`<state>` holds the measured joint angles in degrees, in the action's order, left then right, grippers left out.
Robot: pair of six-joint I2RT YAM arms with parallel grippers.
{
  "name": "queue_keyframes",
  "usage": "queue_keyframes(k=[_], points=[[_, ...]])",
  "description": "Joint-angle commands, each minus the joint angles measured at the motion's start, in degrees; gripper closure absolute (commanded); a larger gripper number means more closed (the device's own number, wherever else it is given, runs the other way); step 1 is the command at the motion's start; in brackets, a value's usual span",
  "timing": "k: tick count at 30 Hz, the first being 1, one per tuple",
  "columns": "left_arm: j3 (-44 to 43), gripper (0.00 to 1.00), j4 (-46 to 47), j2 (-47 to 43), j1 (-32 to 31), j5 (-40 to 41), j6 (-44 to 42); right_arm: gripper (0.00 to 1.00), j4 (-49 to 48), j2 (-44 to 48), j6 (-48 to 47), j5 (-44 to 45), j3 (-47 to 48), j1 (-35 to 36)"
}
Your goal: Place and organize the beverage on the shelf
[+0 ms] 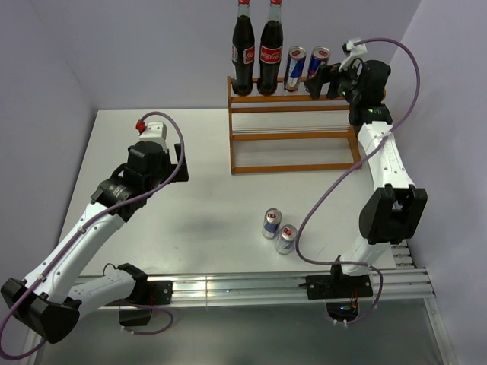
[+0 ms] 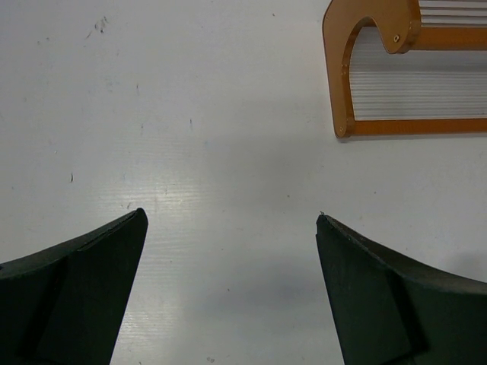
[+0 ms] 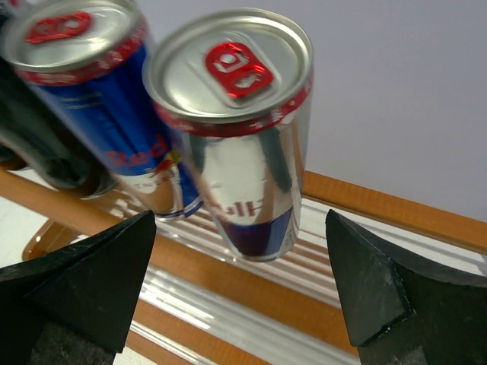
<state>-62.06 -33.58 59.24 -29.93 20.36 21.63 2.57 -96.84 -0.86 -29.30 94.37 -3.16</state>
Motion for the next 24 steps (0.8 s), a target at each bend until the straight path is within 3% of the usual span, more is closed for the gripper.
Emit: queue_keyframes(k=[1, 5, 9, 12, 16, 20, 24], points=[[-0.1, 0.00, 2.4, 0.1, 0.3, -1.1, -1.2, 0.01, -2.2, 5.9, 0.8, 1.3, -1.3, -0.4], [-0.4, 0.00, 2.5, 0.4, 0.4, -2.2, -0.4, 0.00, 1.4, 9.7, 5.2, 5.8, -2.6, -0.3], [-2.5, 0.01, 1.4, 1.5, 0.4, -4.4, 1.8, 0.00, 6.4, 17.6, 8.6, 16.2, -8.1, 0.3], [-4.4, 0.00, 0.4, 2.0, 0.4, -5.9, 3.5, 0.00, 11.7, 24.0, 10.1, 21.8, -12.2, 2.9], [-6.4, 0.00, -0.7, 2.5, 0.1, -7.1, 6.1, 0.00, 17.9, 32.3, 11.6, 35.8, -18.7, 11.6], [-8.2, 0.01, -1.8, 5.0, -4.6, -3.1, 9.6, 0.00, 24.3, 39.0, 13.6, 46.4, -22.9, 21.4], [-11.6, 0.01, -5.3, 9.5, -12.9, 4.6, 13.3, 0.00, 28.3, 44.1, 17.9, 51.7, -27.6, 24.1]])
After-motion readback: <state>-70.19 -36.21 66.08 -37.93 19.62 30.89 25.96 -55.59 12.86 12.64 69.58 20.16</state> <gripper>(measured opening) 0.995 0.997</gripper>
